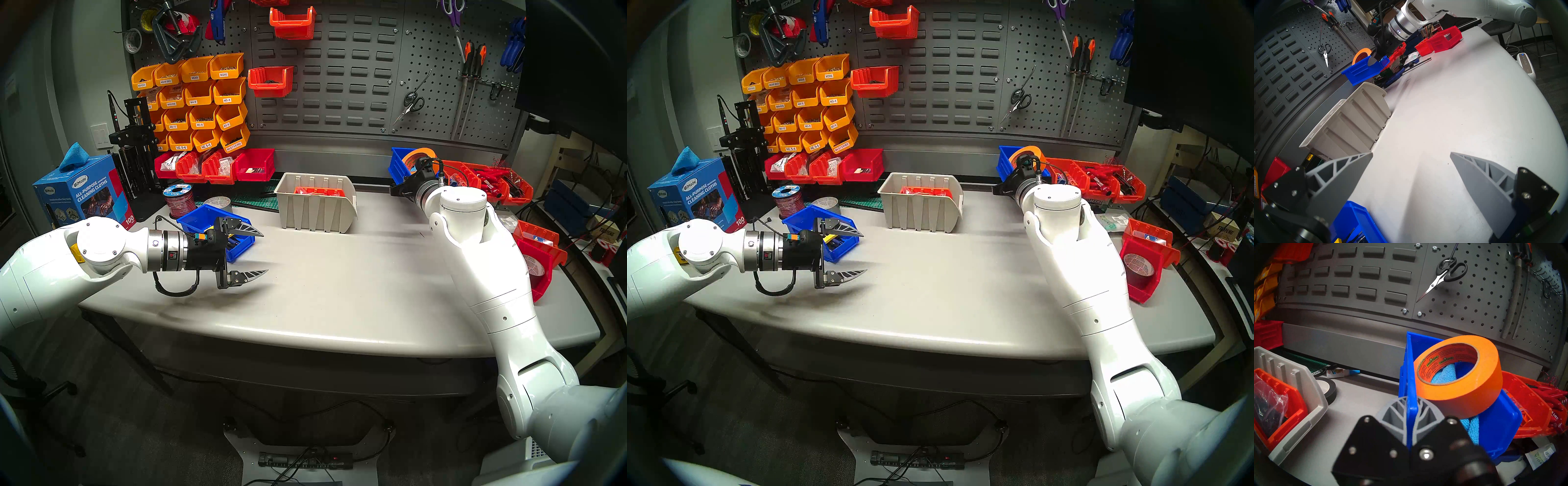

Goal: Hang all the unorganized tool boxes onto the wall

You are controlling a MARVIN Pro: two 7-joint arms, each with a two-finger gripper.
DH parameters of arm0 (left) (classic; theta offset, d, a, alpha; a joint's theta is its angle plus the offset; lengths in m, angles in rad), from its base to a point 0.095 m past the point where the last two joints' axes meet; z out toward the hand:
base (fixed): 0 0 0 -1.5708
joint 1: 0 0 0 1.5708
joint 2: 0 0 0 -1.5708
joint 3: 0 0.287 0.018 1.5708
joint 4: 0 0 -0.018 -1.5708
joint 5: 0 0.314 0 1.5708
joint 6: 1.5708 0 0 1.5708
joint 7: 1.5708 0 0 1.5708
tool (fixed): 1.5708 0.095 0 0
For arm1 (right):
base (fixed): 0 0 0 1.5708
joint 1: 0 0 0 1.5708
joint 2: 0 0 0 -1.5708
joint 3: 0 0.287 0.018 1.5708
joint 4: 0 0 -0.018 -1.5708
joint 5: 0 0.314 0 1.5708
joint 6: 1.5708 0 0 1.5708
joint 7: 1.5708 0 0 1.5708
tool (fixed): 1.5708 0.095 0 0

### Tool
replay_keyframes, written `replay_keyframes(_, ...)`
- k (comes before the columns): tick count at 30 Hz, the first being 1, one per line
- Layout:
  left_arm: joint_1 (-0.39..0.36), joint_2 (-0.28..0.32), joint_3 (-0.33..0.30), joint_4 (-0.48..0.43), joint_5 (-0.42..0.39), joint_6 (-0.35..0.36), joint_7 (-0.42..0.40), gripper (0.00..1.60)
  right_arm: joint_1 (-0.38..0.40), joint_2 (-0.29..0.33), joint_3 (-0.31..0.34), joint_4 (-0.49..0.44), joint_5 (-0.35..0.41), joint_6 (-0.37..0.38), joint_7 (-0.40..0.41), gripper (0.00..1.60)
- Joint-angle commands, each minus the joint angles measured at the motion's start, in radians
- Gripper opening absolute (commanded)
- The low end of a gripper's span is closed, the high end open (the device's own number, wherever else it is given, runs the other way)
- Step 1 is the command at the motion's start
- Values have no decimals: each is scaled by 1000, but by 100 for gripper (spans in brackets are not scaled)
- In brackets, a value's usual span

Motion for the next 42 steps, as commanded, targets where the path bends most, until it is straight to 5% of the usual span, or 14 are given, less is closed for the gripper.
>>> replay_keyframes(1,-10,1,-9,-2,-1,0,0,160,52,2,9,8,-6,-15,1,0)
replay_keyframes(42,-10,1,-9,-2,-1,0,0,160,145,1,-18,154,-36,-71,40,0)
